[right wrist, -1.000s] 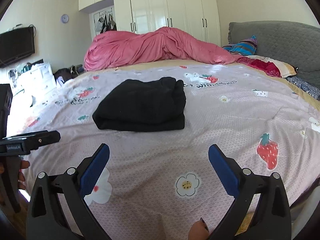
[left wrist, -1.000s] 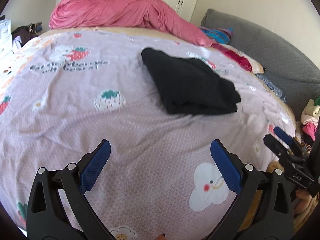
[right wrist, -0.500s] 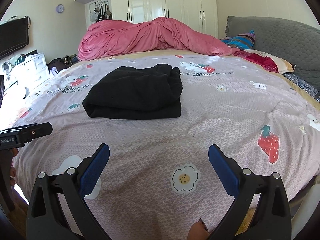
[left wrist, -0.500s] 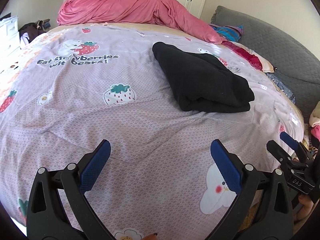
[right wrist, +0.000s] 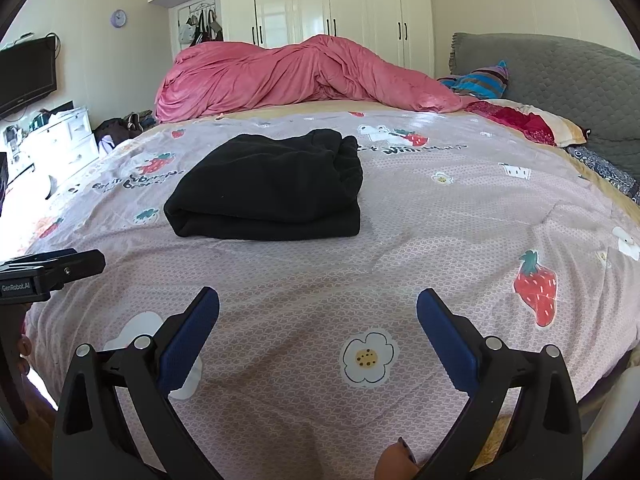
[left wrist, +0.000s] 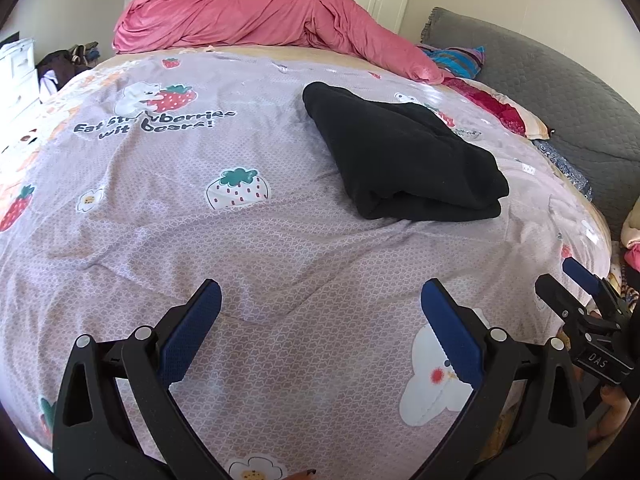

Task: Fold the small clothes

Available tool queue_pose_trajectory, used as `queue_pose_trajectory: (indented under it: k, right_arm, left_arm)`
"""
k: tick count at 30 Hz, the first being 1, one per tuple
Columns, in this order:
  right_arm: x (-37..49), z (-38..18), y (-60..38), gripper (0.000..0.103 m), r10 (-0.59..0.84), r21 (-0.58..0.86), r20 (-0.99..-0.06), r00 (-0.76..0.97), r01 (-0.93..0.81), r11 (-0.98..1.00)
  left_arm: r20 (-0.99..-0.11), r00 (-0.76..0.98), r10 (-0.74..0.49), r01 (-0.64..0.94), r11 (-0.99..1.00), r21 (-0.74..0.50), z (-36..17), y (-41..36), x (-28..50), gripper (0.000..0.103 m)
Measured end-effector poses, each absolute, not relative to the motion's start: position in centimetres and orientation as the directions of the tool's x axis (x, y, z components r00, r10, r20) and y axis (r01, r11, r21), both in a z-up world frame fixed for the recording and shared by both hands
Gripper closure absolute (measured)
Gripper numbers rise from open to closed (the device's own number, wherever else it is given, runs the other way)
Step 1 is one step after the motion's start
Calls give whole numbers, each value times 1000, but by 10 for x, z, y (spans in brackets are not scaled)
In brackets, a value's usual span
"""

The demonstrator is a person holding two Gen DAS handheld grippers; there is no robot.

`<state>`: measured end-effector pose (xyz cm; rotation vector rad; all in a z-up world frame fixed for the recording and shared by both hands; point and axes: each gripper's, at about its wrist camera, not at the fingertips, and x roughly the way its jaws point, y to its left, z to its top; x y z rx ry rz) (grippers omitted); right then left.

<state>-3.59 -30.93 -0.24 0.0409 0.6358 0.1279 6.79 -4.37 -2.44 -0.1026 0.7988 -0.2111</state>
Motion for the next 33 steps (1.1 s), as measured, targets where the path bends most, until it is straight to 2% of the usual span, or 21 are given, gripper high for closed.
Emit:
queue_pose_trajectory:
  k: [33]
  right_arm:
    - [-38,-2,-312,4,128,78,-591,797,-101,992]
  left_arm:
    - [-696,688,-203,132,979,-156,-21,-42,66,9]
